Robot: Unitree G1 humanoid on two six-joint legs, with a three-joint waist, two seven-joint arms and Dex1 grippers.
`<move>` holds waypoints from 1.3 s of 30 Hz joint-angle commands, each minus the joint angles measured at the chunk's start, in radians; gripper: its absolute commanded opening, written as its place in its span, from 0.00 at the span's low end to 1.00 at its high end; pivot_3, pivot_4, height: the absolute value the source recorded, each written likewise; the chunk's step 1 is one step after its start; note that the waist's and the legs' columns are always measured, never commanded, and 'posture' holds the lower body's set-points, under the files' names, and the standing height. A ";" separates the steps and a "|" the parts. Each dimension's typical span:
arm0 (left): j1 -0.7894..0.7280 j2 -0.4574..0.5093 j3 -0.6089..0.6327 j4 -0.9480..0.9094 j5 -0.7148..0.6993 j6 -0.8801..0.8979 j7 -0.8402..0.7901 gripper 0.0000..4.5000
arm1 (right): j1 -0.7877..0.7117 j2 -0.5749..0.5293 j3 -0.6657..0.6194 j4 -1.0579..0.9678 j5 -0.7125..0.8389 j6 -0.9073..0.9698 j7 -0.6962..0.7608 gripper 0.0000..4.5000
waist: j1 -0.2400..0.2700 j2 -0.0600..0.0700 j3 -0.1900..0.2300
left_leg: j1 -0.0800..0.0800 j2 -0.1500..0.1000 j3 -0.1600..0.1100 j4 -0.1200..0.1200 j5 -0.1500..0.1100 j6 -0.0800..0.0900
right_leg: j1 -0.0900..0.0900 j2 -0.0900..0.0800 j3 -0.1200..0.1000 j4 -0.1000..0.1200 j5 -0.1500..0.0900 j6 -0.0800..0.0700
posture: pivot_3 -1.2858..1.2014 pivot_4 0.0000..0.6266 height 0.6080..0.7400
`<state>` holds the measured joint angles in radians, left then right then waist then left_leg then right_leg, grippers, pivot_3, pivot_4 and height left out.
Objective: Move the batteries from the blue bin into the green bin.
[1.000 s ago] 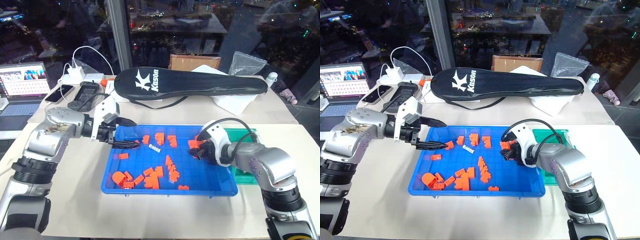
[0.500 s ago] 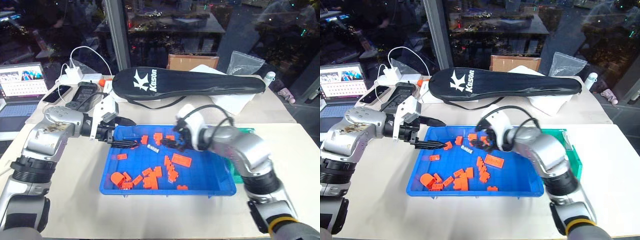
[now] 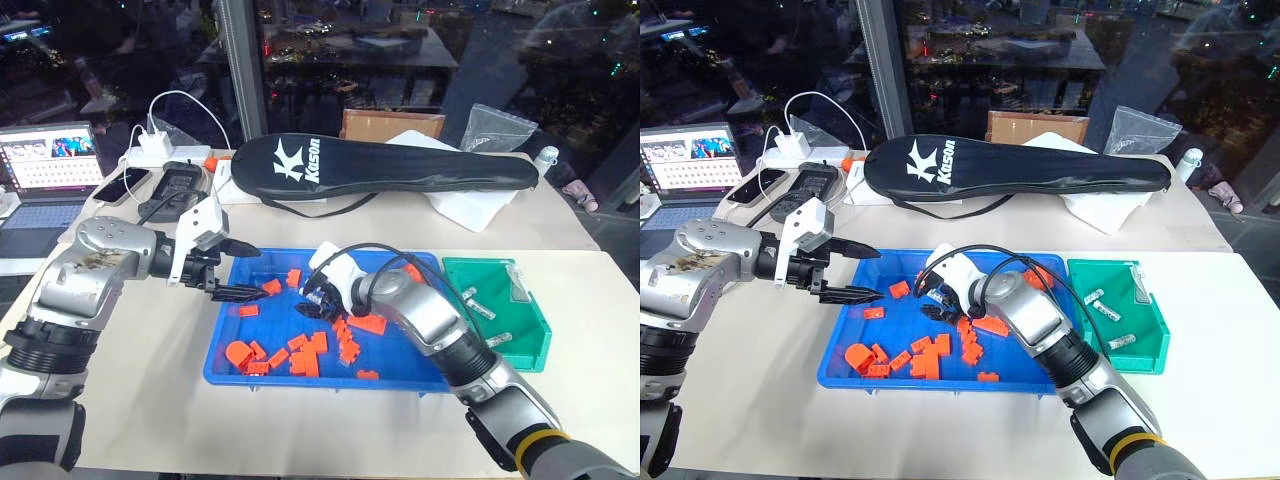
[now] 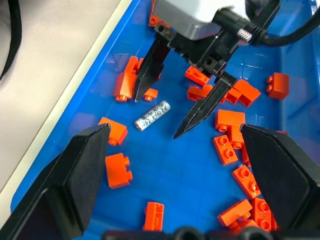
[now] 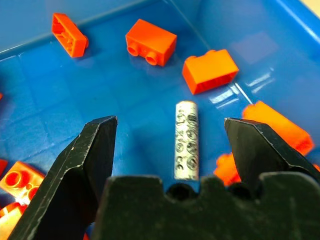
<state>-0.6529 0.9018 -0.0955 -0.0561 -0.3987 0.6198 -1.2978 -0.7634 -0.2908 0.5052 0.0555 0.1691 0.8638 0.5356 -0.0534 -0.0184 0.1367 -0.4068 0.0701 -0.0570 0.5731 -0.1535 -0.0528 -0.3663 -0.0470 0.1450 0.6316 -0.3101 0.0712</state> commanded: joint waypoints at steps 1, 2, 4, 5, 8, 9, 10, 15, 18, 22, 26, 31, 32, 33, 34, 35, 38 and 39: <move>-0.005 0.005 0.031 -0.028 -0.015 0.002 0.009 1.00 | -0.014 0.012 -0.022 0.009 -0.020 -0.018 0.014 0.88 | 0.002 0.000 0.000 | 0.000 0.000 0.000 0.000 0.000 0.000 | 0.000 0.000 0.000 0.000 0.000 0.000 | 0.52 0.24 1.00; -0.002 0.007 0.030 -0.029 -0.013 -0.001 0.009 1.00 | -0.013 0.014 -0.022 0.010 -0.024 -0.016 0.019 0.88 | 0.002 0.000 0.000 | 0.000 0.000 0.000 0.000 0.000 0.000 | 0.000 0.000 0.000 0.000 0.000 0.000 | 0.52 0.24 1.00; 0.002 0.007 0.030 -0.030 -0.013 -0.004 0.010 1.00 | -0.008 0.021 -0.030 0.019 -0.021 -0.006 0.029 0.88 | 0.002 0.000 0.000 | -0.001 0.000 0.000 0.000 0.000 0.000 | -0.001 0.000 0.000 0.000 0.000 0.000 | 0.52 0.24 1.00; 0.003 0.006 0.029 -0.030 -0.013 -0.005 0.011 1.00 | -0.005 0.023 -0.032 0.025 -0.021 -0.004 0.034 0.82 | 0.002 0.000 0.000 | 0.000 0.000 0.000 0.000 0.000 0.000 | -0.001 0.001 0.000 0.000 0.000 0.000 | 0.52 0.24 1.00; 0.002 0.001 0.027 -0.030 -0.013 -0.007 0.016 1.00 | 0.008 0.029 -0.037 0.032 -0.021 -0.004 0.047 0.62 | 0.001 0.000 0.000 | 0.000 0.000 0.000 -0.001 0.000 0.000 | -0.001 0.001 0.000 0.000 0.000 0.000 | 0.52 0.24 1.00; 0.002 0.000 0.026 -0.029 -0.012 -0.008 0.016 1.00 | 0.013 0.032 -0.043 0.029 -0.019 -0.004 0.048 0.59 | 0.001 0.000 0.000 | 0.000 0.000 0.000 -0.001 0.000 0.000 | -0.001 0.001 0.000 0.000 0.000 0.000 | 0.52 0.24 1.00; 0.002 -0.001 0.026 -0.029 -0.013 -0.008 0.017 1.00 | 0.015 0.034 -0.046 0.026 -0.019 -0.004 0.049 0.50 | 0.001 0.000 0.000 | 0.000 0.000 0.000 -0.001 0.000 0.000 | -0.001 0.001 0.000 0.000 0.000 0.000 | 0.52 0.24 1.00; -0.005 -0.011 0.035 -0.030 -0.040 0.004 0.005 1.00 | 0.037 0.009 -0.085 -0.051 -0.020 -0.011 0.057 0.10 | 0.004 0.000 0.000 | 0.000 0.000 0.000 -0.001 0.000 0.000 | -0.001 0.001 0.000 0.000 0.000 0.000 | 0.52 0.24 1.00; -0.012 -0.019 0.041 -0.032 -0.071 0.020 -0.007 1.00 | 0.037 -0.030 -0.155 -0.151 0.017 0.041 0.075 0.06 | 0.009 0.000 0.000 | -0.001 0.000 0.000 0.000 0.000 0.000 | -0.001 0.000 0.000 0.000 0.000 0.000 | 0.52 0.24 1.00; -0.036 -0.041 0.030 -0.022 -0.091 0.024 -0.017 1.00 | 0.013 -0.120 -0.327 -0.322 0.125 0.188 0.111 0.06 | 0.010 0.000 0.000 | -0.001 0.000 0.000 0.000 0.000 0.000 | -0.001 0.001 0.000 0.000 0.000 0.000 | 0.52 0.24 1.00; -0.084 -0.093 -0.006 0.008 -0.089 0.012 -0.024 1.00 | 0.013 -0.324 -0.575 -0.453 0.233 0.349 0.176 0.06 | 0.023 0.000 0.000 | -0.002 0.000 0.000 0.000 0.000 0.000 | 0.000 0.000 0.000 -0.001 0.000 -0.001 | 0.52 0.24 1.00; -0.133 -0.166 -0.008 0.078 -0.058 -0.035 0.007 1.00 | 0.071 -0.551 -0.697 -0.496 0.294 0.449 0.217 0.06 | 0.038 0.000 0.000 | -0.002 0.000 0.000 0.001 0.000 0.000 | 0.001 0.001 0.001 -0.004 0.000 -0.001 | 0.52 0.24 1.00; -0.144 -0.173 -0.011 0.090 -0.057 -0.039 0.003 1.00 | 0.103 -0.592 -0.718 -0.494 0.284 0.440 0.216 0.06 | 0.032 0.000 0.000 | -0.001 0.000 0.001 0.000 0.000 0.000 | 0.001 0.001 0.002 -0.004 0.000 -0.001 | 0.52 0.24 1.00; -0.155 -0.183 -0.013 0.101 -0.056 -0.044 0.000 1.00 | 0.145 -0.638 -0.749 -0.494 0.275 0.437 0.221 0.06 | 0.025 0.000 0.000 | 0.000 0.000 0.001 0.000 0.000 0.001 | 0.001 0.001 0.003 -0.003 0.000 -0.001 | 0.52 0.24 1.00; -0.167 -0.196 -0.018 0.117 -0.045 -0.063 0.003 1.00 | 0.207 -0.698 -0.776 -0.499 0.262 0.432 0.233 0.06 | 0.024 0.000 0.000 | 0.000 0.000 0.001 -0.001 -0.001 0.001 | 0.001 0.002 0.004 -0.003 0.000 -0.002 | 0.52 0.24 1.00; -0.176 -0.203 -0.026 0.132 -0.034 -0.069 0.003 1.00 | 0.269 -0.748 -0.794 -0.508 0.253 0.425 0.246 0.06 | 0.023 0.000 0.000 | 0.000 0.000 0.001 0.000 0.000 0.002 | 0.001 0.002 0.004 -0.003 0.000 -0.001 | 0.52 0.24 1.00; -0.192 -0.218 -0.039 0.169 0.000 -0.107 0.014 1.00 | 0.400 -0.811 -0.820 -0.512 0.234 0.392 0.236 0.06 | 0.024 0.001 0.000 | -0.001 -0.001 0.002 0.000 0.000 0.002 | 0.001 0.001 0.005 -0.004 0.000 -0.001 | 0.52 0.24 1.00; -0.197 -0.227 -0.039 0.185 0.017 -0.137 0.026 1.00 | 0.435 -0.819 -0.820 -0.510 0.222 0.379 0.223 0.06 | 0.021 0.001 0.000 | -0.001 -0.001 0.002 0.001 0.000 0.002 | 0.001 0.001 0.005 -0.004 0.000 -0.001 | 0.52 0.24 1.00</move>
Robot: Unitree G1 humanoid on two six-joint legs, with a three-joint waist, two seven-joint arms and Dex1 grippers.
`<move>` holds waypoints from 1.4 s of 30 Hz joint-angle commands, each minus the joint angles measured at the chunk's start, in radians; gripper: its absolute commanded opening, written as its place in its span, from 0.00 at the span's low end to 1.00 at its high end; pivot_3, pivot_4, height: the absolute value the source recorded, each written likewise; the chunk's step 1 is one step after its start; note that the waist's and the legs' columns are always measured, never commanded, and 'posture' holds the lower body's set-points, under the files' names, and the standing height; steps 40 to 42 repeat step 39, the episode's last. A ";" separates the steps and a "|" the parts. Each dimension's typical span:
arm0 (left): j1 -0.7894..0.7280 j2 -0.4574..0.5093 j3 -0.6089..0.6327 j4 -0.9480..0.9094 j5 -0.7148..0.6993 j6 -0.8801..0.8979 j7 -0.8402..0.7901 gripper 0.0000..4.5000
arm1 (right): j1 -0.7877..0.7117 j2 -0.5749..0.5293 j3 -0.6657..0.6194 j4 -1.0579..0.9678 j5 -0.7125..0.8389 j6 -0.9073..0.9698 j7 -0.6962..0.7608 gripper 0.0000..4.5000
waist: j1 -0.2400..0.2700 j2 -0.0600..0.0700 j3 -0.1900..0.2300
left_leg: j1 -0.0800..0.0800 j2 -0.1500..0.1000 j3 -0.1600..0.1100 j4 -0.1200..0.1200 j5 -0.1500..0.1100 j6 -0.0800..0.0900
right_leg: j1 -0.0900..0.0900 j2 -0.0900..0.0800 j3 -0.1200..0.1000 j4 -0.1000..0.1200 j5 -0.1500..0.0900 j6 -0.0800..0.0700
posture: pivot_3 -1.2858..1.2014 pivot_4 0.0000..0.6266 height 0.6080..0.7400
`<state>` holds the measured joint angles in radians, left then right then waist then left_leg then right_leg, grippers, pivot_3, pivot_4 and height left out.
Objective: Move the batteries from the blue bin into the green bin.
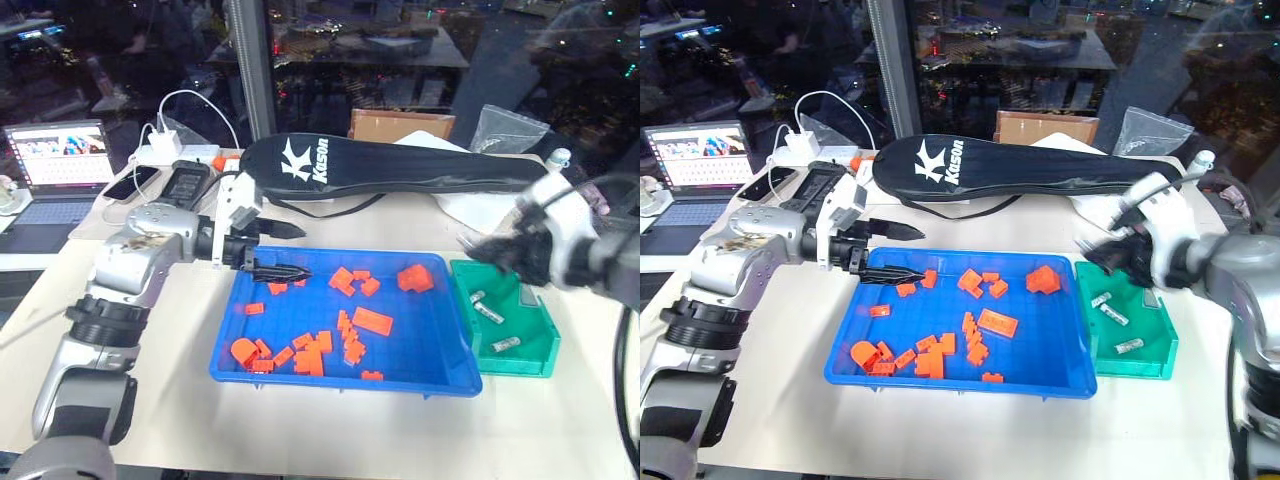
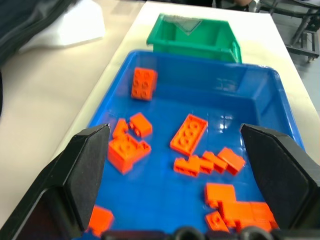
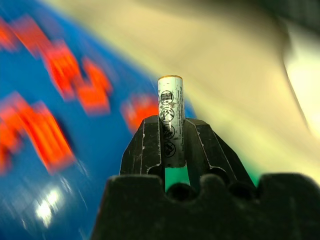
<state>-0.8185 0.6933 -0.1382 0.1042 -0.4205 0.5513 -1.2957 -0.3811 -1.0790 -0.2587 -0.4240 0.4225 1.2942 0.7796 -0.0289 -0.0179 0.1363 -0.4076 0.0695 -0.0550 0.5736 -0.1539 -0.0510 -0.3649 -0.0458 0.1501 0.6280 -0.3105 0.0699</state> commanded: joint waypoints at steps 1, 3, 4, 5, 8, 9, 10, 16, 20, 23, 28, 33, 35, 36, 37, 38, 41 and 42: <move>-0.039 -0.030 0.003 0.047 0.061 -0.093 0.047 1.00 | 0.102 -0.050 -0.043 -0.030 -0.052 -0.070 -0.029 0.06 | -0.006 0.000 0.000 | 0.001 0.000 0.000 0.000 0.000 0.000 | 0.000 0.000 0.000 0.000 0.000 0.000 | 0.52 0.24 1.00; -0.047 -0.043 0.005 0.070 0.086 -0.119 0.066 1.00 | 0.160 -0.064 -0.032 -0.029 -0.069 -0.098 -0.037 0.06 | -0.010 0.000 0.000 | 0.001 0.000 0.000 0.001 0.000 0.000 | 0.001 0.000 0.000 0.001 0.000 0.000 | 0.52 0.24 1.00; -0.049 -0.045 0.004 0.074 0.094 -0.129 0.066 1.00 | 0.163 -0.050 -0.040 -0.026 -0.063 -0.097 -0.045 0.06 | -0.013 0.000 0.000 | 0.001 0.000 0.000 0.001 0.000 0.000 | 0.001 0.000 0.000 0.001 0.000 0.000 | 0.52 0.24 1.00; -0.046 -0.045 0.003 0.073 0.103 -0.143 0.066 1.00 | 0.149 -0.028 -0.042 -0.020 -0.056 -0.093 -0.060 0.06 | -0.017 0.000 0.000 | 0.001 0.000 0.000 0.001 0.000 0.001 | 0.001 0.000 0.001 0.001 0.000 0.000 | 0.52 0.24 1.00; -0.029 -0.039 -0.008 0.057 0.138 -0.174 0.078 1.00 | 0.147 -0.036 0.005 -0.033 -0.055 -0.093 -0.066 0.28 | -0.022 0.000 0.000 | 0.001 0.000 0.000 0.001 0.000 0.001 | 0.001 0.000 0.002 0.001 0.000 0.001 | 0.52 0.24 1.00; -0.023 -0.039 -0.009 0.056 0.154 -0.195 0.089 1.00 | 0.139 -0.028 0.014 -0.040 -0.047 -0.087 -0.068 0.37 | -0.020 0.000 0.000 | 0.001 0.000 0.000 0.001 0.000 0.001 | 0.001 0.000 0.001 0.001 0.000 0.001 | 0.52 0.24 1.00; -0.018 -0.042 -0.008 0.060 0.173 -0.216 0.110 1.00 | 0.128 -0.021 0.024 -0.043 -0.042 -0.083 -0.074 0.41 | -0.019 0.000 0.000 | 0.001 0.000 0.000 0.001 0.000 0.001 | 0.001 0.000 0.001 0.001 0.000 0.001 | 0.52 0.24 1.00; 0.003 -0.051 0.016 0.045 0.192 -0.229 0.164 1.00 | 0.088 -0.022 0.050 -0.038 -0.037 -0.093 -0.076 0.87 | -0.012 0.000 0.000 | 0.001 0.000 0.000 0.001 0.001 0.000 | 0.002 0.000 0.001 0.000 0.000 0.001 | 0.52 0.24 1.00; 0.010 -0.056 0.042 0.052 0.197 -0.261 0.206 1.00 | 0.052 -0.014 0.007 -0.034 -0.022 -0.141 -0.058 0.98 | -0.011 0.000 0.000 | 0.001 -0.001 0.000 0.001 0.001 0.000 | 0.002 0.000 0.001 0.000 0.000 0.001 | 0.52 0.24 1.00; 0.016 -0.062 0.098 0.046 0.143 -0.212 0.233 1.00 | 0.043 0.038 -0.065 -0.025 -0.030 -0.358 -0.041 0.98 | -0.012 0.000 0.000 | 0.001 -0.001 0.000 0.001 0.001 0.000 | 0.003 0.000 0.001 0.000 0.000 0.001 | 0.52 0.24 1.00; 0.063 -0.030 0.212 0.018 0.037 -0.070 0.253 1.00 | 0.076 0.148 -0.182 -0.114 0.121 -0.360 -0.008 0.98 | -0.014 0.001 0.000 | 0.001 -0.001 -0.001 0.001 0.001 0.000 | 0.003 0.000 0.001 0.001 0.000 0.001 | 0.52 0.24 1.00; 0.215 0.022 0.251 -0.103 0.013 -0.016 0.276 1.00 | 0.136 0.230 -0.190 -0.160 0.165 -0.354 -0.065 0.98 | -0.017 0.001 0.000 | 0.005 0.000 -0.001 0.000 0.000 0.001 | 0.007 0.001 0.001 0.001 0.000 0.001 | 0.52 0.24 1.00; 0.245 0.005 0.269 -0.133 -0.003 -0.006 0.311 1.00 | 0.153 0.234 -0.180 -0.156 0.160 -0.359 -0.079 0.98 | -0.010 0.000 0.000 | 0.004 -0.001 -0.001 0.001 0.001 0.000 | 0.007 0.000 0.001 0.001 0.000 0.001 | 0.52 0.24 1.00; 0.254 -0.001 0.272 -0.145 -0.010 0.001 0.323 1.00 | 0.156 0.236 -0.176 -0.152 0.159 -0.357 -0.088 0.98 | -0.007 0.000 0.000 | 0.003 -0.001 -0.001 0.001 0.001 0.000 | 0.008 0.000 0.001 0.001 0.000 0.001 | 0.52 0.24 1.00; 0.260 -0.002 0.272 -0.154 -0.015 0.007 0.326 1.00 | 0.158 0.234 -0.171 -0.149 0.159 -0.357 -0.092 0.98 | -0.003 0.000 0.000 | 0.003 -0.001 -0.001 0.002 0.001 -0.001 | 0.008 0.000 0.001 0.000 0.000 0.001 | 0.52 0.24 1.00; 0.265 -0.002 0.272 -0.160 -0.022 0.017 0.327 1.00 | 0.160 0.231 -0.166 -0.145 0.157 -0.358 -0.095 0.98 | -0.001 0.000 0.000 | 0.003 -0.001 -0.001 0.002 0.001 -0.001 | 0.008 0.000 0.001 0.000 0.000 0.001 | 0.52 0.24 1.00; 0.267 0.000 0.271 -0.162 -0.027 0.023 0.327 1.00 | 0.161 0.228 -0.161 -0.143 0.157 -0.359 -0.097 0.98 | -0.001 0.000 0.000 | 0.003 -0.001 -0.001 0.003 0.001 -0.001 | 0.009 0.000 0.001 0.000 0.000 0.001 | 0.52 0.24 1.00; 0.267 0.000 0.271 -0.162 -0.027 0.023 0.327 1.00 | 0.161 0.228 -0.161 -0.143 0.157 -0.359 -0.097 0.98 | -0.001 0.000 0.000 | 0.003 -0.001 -0.001 0.003 0.001 -0.001 | 0.009 0.000 0.001 0.000 0.000 0.001 | 0.52 0.24 1.00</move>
